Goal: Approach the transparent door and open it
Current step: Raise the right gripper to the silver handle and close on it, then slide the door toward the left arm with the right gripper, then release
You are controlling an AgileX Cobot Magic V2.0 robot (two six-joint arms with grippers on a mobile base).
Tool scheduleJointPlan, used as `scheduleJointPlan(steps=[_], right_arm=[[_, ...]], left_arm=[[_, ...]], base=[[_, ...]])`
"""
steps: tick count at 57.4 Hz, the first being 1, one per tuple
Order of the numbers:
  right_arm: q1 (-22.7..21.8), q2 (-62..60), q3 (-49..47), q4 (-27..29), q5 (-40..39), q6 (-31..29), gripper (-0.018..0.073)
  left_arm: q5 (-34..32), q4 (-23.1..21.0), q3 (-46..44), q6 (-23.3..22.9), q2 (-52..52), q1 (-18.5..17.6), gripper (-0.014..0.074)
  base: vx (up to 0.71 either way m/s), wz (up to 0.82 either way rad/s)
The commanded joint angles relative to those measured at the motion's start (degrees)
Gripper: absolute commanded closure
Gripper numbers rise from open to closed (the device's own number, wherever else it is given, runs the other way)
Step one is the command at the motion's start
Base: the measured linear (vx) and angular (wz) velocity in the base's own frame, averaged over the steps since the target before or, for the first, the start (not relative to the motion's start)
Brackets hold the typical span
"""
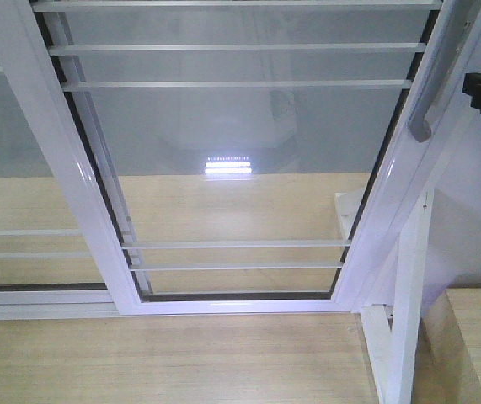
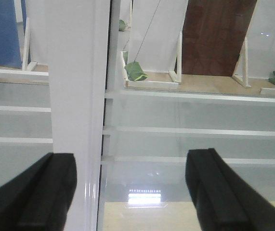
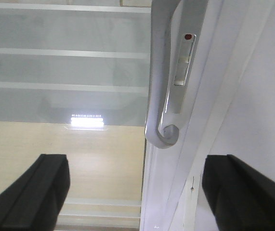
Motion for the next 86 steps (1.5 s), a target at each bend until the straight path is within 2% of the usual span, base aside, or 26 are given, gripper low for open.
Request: scheduleJointPlan(steps=[1,20,31,51,59,65,72,86], right_arm=[[-0.38,2.56,-2.17,0.59,-10.07,-0.77,-0.0024],[-0.38,17.9,-2.81,0.15,-35.25,-1.83,0.0027],[-0.32,25.57,-7.04,-3.75,-37.01,0.97,0.0067],[-0.32,31.16,-13.24,-19.98,-41.84,18.83,0.0115],[-0.32,32.22,-14.83,-22.01,-43.01,22.14,0.0128],[-0.32,33.3,-15.21,-22.07,-45.06,22.46,0.015],[-0.32,33.6,-15.08,-22.07,-45.49,22.46,0.0216],[0.18,33.05,-15.08,-22.32,-43.74,26.76,0.0482]], left_arm=[[-4.47,-0.16,-2.22,0.05,-0.67,-0.19,0.0006],[-4.83,-0.16,-2.22,0.05,-0.67,-0.19,0.0006],[-5.78,-0.16,-2.22,0.05,-0.67,-0.19,0.0006],[-6.09,-0.21,-2.22,0.05,-0.67,-0.19,0.0006],[-6.09,-0.21,-2.22,0.05,-0.67,-0.19,0.0006],[-6.09,-0.21,-2.22,0.05,-0.67,-0.19,0.0006],[-6.09,-0.21,-2.22,0.05,-0.67,-0.19,0.0006],[-6.09,-0.21,-2.22,0.05,-0.67,-0.19,0.0006]], base=[[0.0,0.0],[0.0,0.0],[0.0,0.0],[0.0,0.0],[0.0,0.0],[0.0,0.0],[0.0,0.0],[0.0,0.0]])
